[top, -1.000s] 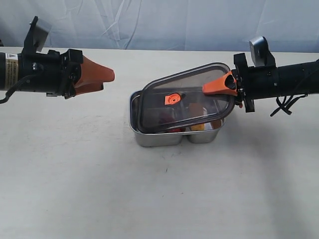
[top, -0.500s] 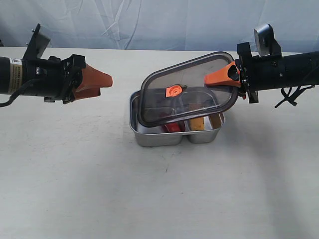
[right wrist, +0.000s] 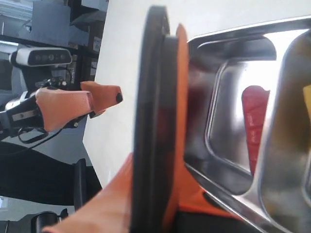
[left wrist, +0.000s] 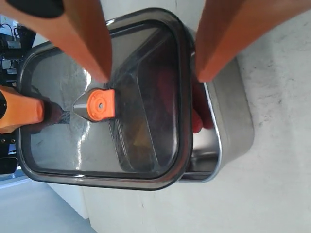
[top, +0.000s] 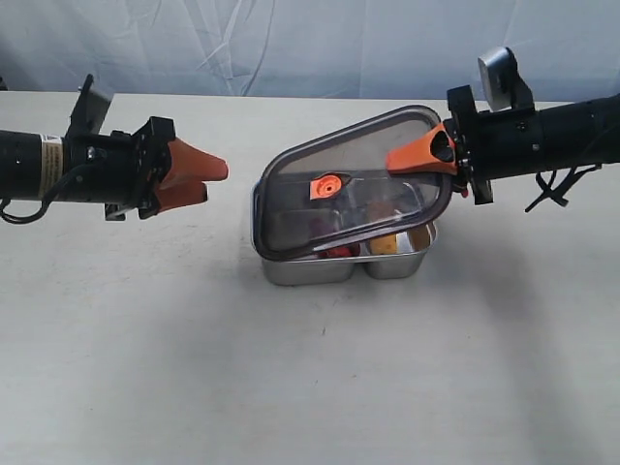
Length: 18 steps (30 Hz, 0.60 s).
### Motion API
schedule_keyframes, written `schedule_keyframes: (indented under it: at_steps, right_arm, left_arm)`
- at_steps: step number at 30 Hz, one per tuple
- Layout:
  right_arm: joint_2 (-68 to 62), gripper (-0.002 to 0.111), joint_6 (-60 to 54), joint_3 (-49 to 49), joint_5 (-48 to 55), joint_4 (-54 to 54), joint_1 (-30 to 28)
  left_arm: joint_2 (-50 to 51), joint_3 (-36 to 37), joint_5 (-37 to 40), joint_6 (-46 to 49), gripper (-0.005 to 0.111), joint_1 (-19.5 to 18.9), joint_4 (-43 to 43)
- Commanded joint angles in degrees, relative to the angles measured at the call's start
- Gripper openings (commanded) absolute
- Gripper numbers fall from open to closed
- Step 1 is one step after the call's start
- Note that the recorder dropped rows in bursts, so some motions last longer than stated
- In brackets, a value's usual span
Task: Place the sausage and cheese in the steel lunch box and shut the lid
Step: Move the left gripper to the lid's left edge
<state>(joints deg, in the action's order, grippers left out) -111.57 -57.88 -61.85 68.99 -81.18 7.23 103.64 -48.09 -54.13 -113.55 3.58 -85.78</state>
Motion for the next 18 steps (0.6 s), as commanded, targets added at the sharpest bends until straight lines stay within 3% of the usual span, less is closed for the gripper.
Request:
schedule_keyframes:
  at_steps: [1, 18]
  right_arm:
    - [0.63, -0.001, -0.18, -1.68, 0.97, -1.25, 1.91]
    - [-0.10, -0.001, 1.05, -2.10, 0.97, 4.33, 1.88]
  left_arm:
    - [1.02, 0.06, -1.65, 0.49, 0.051, -0.03, 0.89]
    - [1.02, 0.06, -3.35, 2.08, 0.051, -0.03, 1.27]
